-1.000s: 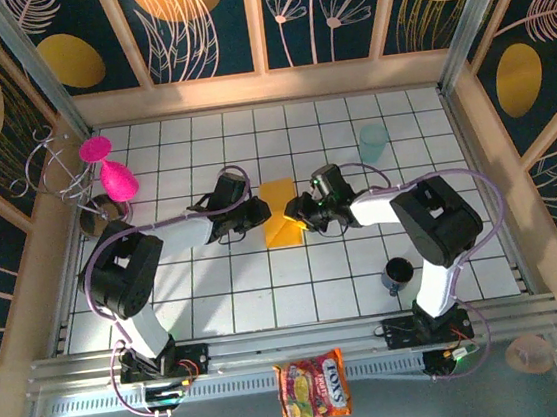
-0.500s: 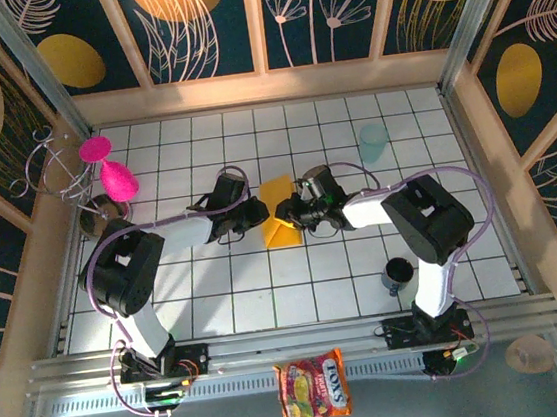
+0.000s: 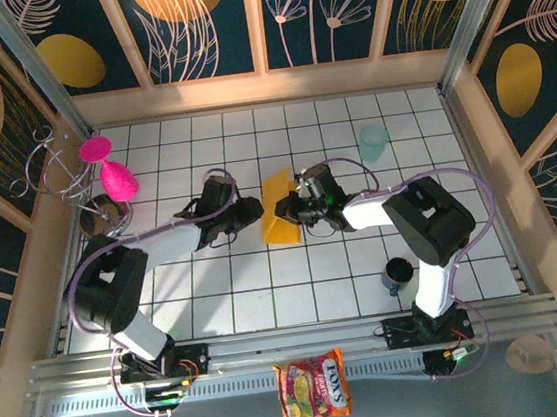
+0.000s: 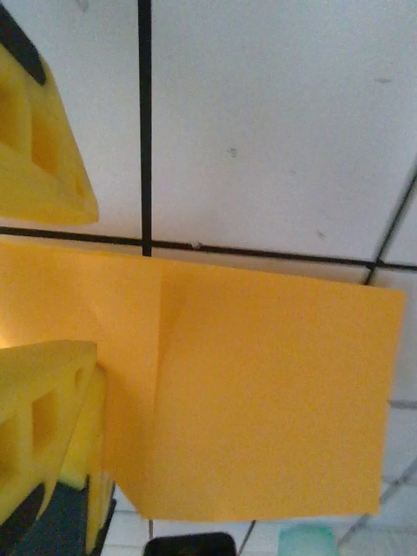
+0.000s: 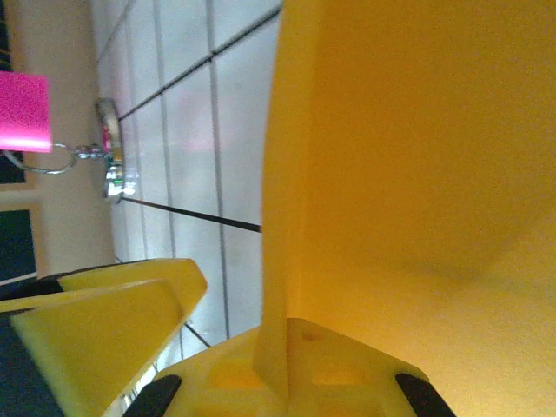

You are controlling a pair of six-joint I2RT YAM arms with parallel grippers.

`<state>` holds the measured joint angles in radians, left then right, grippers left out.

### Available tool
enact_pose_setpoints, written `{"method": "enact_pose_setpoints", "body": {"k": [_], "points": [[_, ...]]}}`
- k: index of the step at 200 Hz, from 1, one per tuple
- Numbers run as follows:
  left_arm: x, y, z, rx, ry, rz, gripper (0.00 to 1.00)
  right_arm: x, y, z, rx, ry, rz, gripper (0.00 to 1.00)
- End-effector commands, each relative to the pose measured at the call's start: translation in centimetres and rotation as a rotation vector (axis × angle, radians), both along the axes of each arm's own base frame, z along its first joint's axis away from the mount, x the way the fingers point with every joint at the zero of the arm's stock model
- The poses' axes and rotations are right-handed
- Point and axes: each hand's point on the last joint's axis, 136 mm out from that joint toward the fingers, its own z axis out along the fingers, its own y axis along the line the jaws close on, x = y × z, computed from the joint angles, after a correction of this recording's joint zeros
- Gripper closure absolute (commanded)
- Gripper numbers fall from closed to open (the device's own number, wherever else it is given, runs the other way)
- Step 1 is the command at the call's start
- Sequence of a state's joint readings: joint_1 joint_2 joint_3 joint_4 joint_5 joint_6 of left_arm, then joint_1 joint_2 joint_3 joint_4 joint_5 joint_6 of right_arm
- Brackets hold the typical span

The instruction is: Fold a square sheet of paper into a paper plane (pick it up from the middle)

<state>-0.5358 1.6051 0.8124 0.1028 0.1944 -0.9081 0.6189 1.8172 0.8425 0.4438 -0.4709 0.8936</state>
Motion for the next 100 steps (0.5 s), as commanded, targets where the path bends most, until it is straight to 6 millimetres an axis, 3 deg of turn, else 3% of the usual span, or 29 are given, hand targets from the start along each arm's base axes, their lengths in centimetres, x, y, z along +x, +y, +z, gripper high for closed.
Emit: {"method": "enact_pose_setpoints", "body": {"k": [1, 26, 36, 41, 56, 80, 100], "points": [[0.5, 0.8, 4.2, -0.076, -0.105, 0.057, 0.49, 1.7, -0.4, 7.3, 0.115, -0.232, 0.008, 0.97], [0.0, 1.0, 8.3, -0.152, -0.2, 0.057, 0.36, 1.4, -0.8, 12.0, 0.239, -0.317, 0.042, 0.97], [-0.3, 0.7, 9.9, -0.201, -0.233, 0.037, 0.26, 0.8, -0.5, 13.9, 0.294, -0.343, 0.075, 0.97], [-0.5, 0.4, 10.6, -0.23, -0.248, 0.022, 0.23, 1.5, -1.4, 14.6, 0.312, -0.357, 0.057, 0.96], [-1.2, -0.3, 12.2, -0.312, -0.271, -0.01, 0.16, 1.3, -1.4, 16.7, 0.369, -0.38, 0.084, 0.96], [-1.9, -1.3, 14.4, -0.414, -0.304, -0.064, 0.14, 0.7, -1.3, 18.7, 0.446, -0.387, 0.126, 0.96], [-2.1, -2.1, 16.0, -0.466, -0.351, -0.118, 0.13, 0.2, -1.2, 19.2, 0.486, -0.368, 0.153, 0.96]]}}
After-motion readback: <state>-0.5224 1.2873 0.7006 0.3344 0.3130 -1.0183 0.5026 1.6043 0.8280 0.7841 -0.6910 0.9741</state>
